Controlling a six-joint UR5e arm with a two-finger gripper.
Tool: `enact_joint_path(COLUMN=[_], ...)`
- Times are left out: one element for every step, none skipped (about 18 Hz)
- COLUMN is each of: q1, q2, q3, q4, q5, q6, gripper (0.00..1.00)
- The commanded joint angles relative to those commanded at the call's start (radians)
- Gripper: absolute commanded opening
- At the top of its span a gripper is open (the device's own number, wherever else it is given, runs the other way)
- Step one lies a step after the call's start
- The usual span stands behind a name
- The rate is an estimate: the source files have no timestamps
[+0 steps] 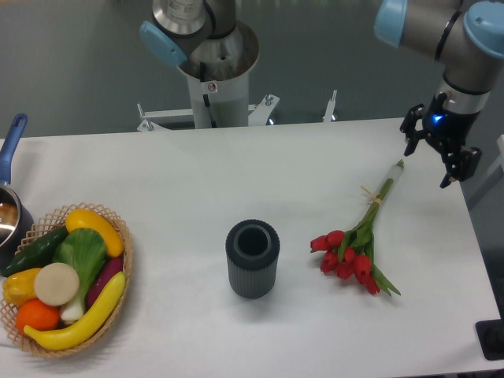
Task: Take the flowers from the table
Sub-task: 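Move the open gripper over the stems of the red tulip bunch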
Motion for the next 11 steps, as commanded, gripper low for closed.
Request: enact_joint_path(q1=[-0.003, -0.006, -0.006, -0.008, -0.012, -0.014, -0.014, -0.014, -0.014, -0.014, -0.014], q2=[0.0, 0.0, 0.0, 0.0, 0.0, -0.002, -0.002, -0.002, -0.002, -0.003, -0.008], q3=[-0.005, -0.003, -0.003, -0.006, -0.009, -0.012, -0.015, -0.017, -0.026, -0.037, -0.04], q4=[0.003, 0.003, 0.003, 0.003, 0.003, 0.005, 0.005, 0.003, 0.005, 0.006, 0.009], q5=[0.0, 0.0, 0.0, 0.002, 0.002, 0.002, 0.0, -0.002, 0.0, 0.0, -0.002], q6=[0.0, -0.002, -0.002, -0.002, -0.011, -0.037, -0.066, -0.081, -0.083, -0.084, -0.086], gripper=[1.0, 1.0, 1.0, 1.0, 1.0, 1.0, 1.0, 1.0, 1.0, 1.0, 1.0])
